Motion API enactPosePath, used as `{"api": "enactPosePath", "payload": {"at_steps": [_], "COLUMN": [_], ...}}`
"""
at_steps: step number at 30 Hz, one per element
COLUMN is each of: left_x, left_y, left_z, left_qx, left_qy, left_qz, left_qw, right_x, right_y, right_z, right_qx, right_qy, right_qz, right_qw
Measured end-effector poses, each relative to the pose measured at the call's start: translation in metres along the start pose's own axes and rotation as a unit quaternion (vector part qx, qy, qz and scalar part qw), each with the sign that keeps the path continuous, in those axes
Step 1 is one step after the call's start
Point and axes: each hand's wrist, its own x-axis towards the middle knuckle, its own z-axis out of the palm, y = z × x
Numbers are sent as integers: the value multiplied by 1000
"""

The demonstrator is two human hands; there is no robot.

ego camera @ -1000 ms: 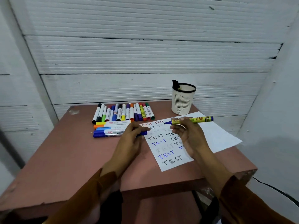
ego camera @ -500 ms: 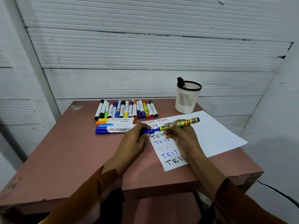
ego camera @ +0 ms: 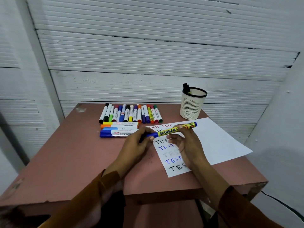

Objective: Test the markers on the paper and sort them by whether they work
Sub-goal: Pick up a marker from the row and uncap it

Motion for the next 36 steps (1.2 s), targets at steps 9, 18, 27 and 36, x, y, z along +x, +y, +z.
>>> {"api": "enactPosePath", "payload": {"at_steps": [9, 18, 27, 36], "left_x": [4, 25, 31, 32], "left_y": [9, 36, 43, 37], "left_z": [-8, 8, 9, -10], "left_qx": [-259, -410, -413, -244], "left_qy": [56, 117, 107, 25], "left_qz": [-92, -109, -91, -60], "left_qw": [960, 898, 900, 968], "right_x": [0, -16, -12, 0], "right_y": [-15, -9, -11, -7], "right_z": [-11, 38, 59, 49], "right_qx": [-221, -625, -334, -151], "right_qy": [-36, -155, -86, -152], "right_qz": [-15, -101, 43, 168], "right_qw": [974, 758, 938, 962]}}
